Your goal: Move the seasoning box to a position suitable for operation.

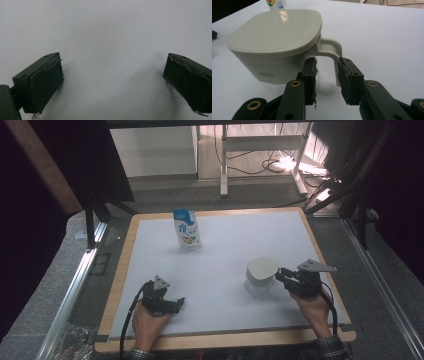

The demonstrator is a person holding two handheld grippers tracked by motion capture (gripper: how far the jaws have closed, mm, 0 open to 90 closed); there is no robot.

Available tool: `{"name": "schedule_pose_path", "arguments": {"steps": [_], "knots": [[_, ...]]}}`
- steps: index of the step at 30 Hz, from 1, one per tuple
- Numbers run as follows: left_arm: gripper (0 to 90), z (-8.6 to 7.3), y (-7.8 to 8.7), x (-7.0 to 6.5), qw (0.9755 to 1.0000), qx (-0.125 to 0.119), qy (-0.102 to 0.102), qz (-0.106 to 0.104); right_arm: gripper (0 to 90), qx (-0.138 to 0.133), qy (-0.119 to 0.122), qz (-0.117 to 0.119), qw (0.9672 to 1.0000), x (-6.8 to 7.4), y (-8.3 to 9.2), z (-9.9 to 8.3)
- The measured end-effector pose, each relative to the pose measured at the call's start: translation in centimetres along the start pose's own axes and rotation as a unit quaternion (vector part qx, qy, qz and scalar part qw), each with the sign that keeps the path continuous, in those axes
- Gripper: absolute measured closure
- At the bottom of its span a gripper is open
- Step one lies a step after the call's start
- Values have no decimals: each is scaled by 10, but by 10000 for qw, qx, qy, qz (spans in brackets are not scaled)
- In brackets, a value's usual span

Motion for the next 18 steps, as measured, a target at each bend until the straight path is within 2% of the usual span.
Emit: {"name": "schedule_pose_path", "arguments": {"steps": [3, 8, 12, 18], "knots": [[21, 0, 0, 0, 10000, 0, 0, 0, 698, 52, 36, 61, 10000, -1, 7, 2], [21, 0, 0, 0, 10000, 1, -2, 0, 769, -50, 75, 5, 10000, -4, 15, 7], [21, 0, 0, 0, 10000, 2, -3, 1, 881, -116, -5, 119, 9999, -8, 19, 15], [21, 0, 0, 0, 10000, 2, -2, -5, 897, -100, 38, 250, 9996, -9, 18, 26]]}}
Point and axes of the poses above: each handheld gripper's, and its own axes: y roughly backward along the jaws, z roughly out of its top, x roughly to its left, the point moved 7 cm from there along -y, roughly forward along the jaws, and after that the axes turned 11 degrees about y, right-handed, at the moved point
